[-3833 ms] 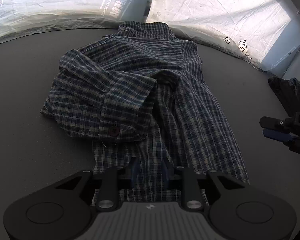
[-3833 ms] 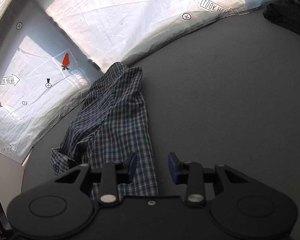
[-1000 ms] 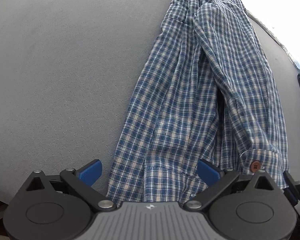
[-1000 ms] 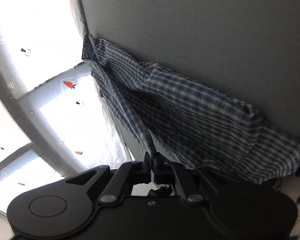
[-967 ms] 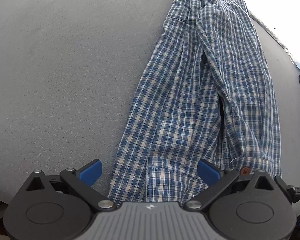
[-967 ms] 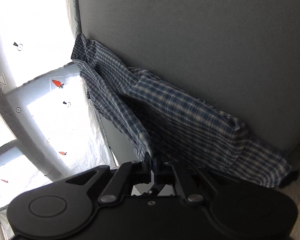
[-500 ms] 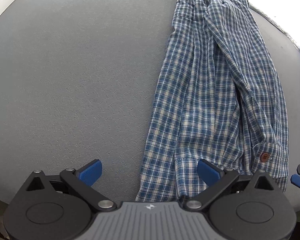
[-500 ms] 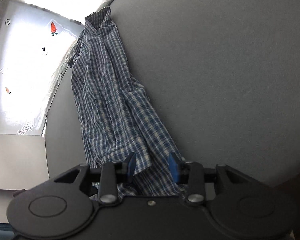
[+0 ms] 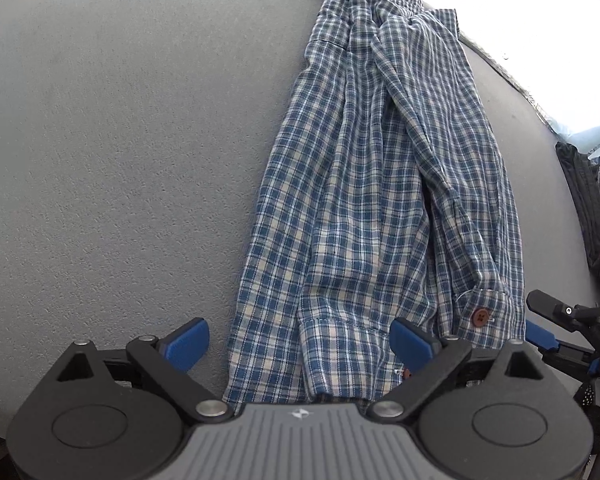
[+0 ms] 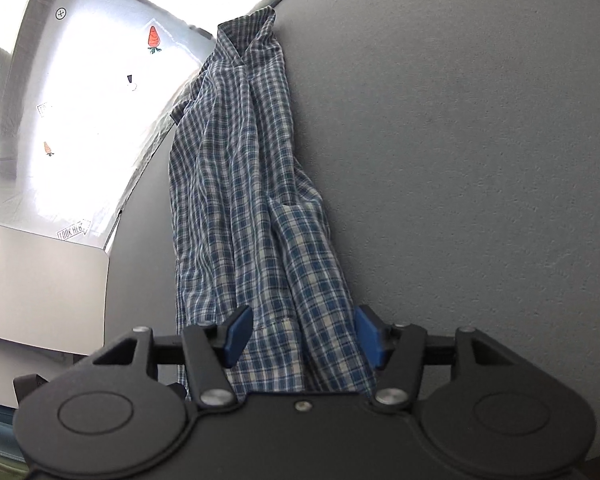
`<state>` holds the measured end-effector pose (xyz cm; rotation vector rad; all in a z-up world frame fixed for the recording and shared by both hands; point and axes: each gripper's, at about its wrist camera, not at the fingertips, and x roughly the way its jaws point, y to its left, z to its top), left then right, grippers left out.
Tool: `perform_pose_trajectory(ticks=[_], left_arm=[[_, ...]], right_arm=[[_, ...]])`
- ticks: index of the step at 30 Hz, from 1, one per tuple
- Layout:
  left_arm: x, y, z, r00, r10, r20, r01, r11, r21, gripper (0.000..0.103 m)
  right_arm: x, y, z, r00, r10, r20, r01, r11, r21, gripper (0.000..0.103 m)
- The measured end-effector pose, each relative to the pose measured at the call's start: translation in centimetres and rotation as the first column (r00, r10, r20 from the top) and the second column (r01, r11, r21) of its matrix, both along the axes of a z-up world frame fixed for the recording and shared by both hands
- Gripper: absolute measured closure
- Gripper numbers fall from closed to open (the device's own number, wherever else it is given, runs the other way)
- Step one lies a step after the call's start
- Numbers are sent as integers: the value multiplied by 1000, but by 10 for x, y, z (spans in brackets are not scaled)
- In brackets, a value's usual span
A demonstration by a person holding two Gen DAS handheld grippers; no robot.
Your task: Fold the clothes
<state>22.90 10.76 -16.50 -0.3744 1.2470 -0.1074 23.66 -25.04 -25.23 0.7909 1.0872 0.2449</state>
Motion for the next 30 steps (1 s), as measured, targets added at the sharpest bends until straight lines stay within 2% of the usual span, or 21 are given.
perform_pose_trajectory(ticks=[3, 5, 8, 11, 13, 19, 22, 23, 24, 25, 26, 27, 28, 30], left_arm=[[-2, -1, 1, 1000, -11, 1, 11, 1000, 18, 21], [-8, 2, 3, 1000, -20, 3, 20, 999, 26, 30], [-12, 5, 2, 999, -32, -6, 32, 999, -5, 43], [-16, 8, 0, 999, -42, -22, 41, 998, -50, 51], [-19, 10, -2, 998, -50, -41, 46, 995, -89, 55], [-24, 14, -9, 995, -64, -77, 50, 983, -176, 55], [-27, 16, -11, 994, -64, -84, 47, 980, -191, 55], [-27, 15, -11, 994, -65, -85, 48, 981, -188, 58], [-27, 14, -11, 994, -65, -87, 48, 982, -184, 61], [-25, 13, -11, 994, -59, -94, 43, 985, -165, 73], [-27, 16, -12, 993, -53, -108, 35, 986, -165, 95], [-27, 20, -16, 991, -36, -131, 8, 978, -207, 103], [-27, 24, -19, 988, -21, -152, -17, 970, -244, 102], [-27, 27, -18, 988, -3, -156, -39, 963, -267, 102]], right_arm=[[1, 8, -2, 999, 40, -1, -40, 998, -52, 46], [-2, 10, -2, 998, 57, -3, -57, 997, -55, 46], [-5, 7, -7, 998, 55, -22, -55, 998, -3, 47], [-14, 2, -13, 997, 58, -51, -55, 997, 62, 50], [-21, 0, -17, 995, 73, -75, -65, 993, 97, 55], [-43, -4, -25, 987, 113, -116, -95, 984, 148, 72], [-49, -6, -29, 987, 99, -128, -76, 982, 172, 74], [-49, -5, -28, 986, 104, -131, -82, 983, 165, 78], [-50, -3, -28, 983, 116, -140, -95, 984, 153, 89], [-50, 0, -28, 979, 135, -151, -114, 983, 143, 95], [-51, 3, -28, 977, 147, -154, -125, 981, 149, 98], [-52, 4, -28, 977, 154, -149, -129, 978, 165, 99], [-52, 5, -26, 978, 155, -141, -129, 975, 182, 99], [-51, 5, -20, 981, 153, -118, -124, 968, 219, 100]])
